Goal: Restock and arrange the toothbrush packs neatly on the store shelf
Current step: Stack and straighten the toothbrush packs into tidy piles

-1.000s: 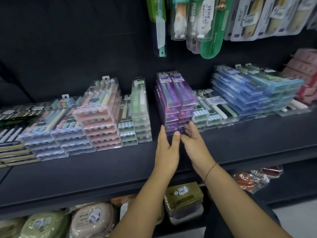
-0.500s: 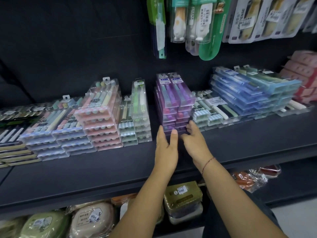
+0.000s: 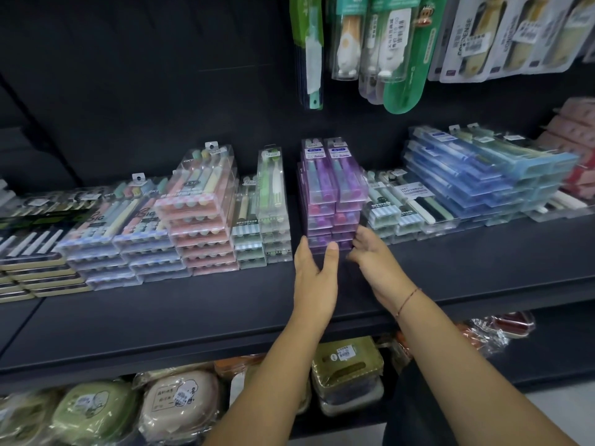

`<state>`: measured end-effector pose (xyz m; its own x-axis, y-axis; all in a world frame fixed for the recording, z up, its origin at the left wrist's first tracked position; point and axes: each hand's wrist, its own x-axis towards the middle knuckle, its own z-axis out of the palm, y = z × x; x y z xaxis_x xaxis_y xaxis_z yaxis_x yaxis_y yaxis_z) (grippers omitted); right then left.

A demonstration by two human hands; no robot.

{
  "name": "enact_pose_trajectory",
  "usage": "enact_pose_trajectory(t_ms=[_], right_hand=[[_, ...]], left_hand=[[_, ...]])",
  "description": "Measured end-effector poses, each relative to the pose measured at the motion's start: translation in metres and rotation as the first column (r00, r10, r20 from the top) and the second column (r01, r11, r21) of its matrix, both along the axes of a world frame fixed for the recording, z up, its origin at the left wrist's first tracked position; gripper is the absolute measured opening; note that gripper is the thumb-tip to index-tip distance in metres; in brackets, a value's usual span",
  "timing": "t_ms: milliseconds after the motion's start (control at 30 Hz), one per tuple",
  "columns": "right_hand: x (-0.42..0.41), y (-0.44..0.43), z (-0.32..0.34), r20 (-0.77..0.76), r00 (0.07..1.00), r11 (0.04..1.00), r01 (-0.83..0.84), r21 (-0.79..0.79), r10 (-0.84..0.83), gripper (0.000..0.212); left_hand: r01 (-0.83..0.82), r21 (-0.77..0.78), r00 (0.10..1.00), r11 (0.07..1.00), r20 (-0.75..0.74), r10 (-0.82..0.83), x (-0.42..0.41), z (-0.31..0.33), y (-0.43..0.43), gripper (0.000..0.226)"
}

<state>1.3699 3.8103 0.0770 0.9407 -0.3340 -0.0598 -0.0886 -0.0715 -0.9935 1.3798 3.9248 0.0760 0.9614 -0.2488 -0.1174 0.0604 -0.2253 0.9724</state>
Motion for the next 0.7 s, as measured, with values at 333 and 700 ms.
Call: enact_pose_trajectory(t_ms=[333,700], right_hand=[[0.004,-0.002,-0.008,0.026,0.996,0.996,-0.090,-0.010,0.090,0.055],[0.011,0.001,-0.003,0.090,0.978,0.978,-0.196,0.076,0.189,0.053]], left_hand=[[0.014,0.024,1.000,1.000,0.017,-0.014,-0.015,0.002,0.008,0.080],[0.009,-0.009,1.000,1.000,-0.019,-0.009,-0.016,-0.001,0.024,0.096]])
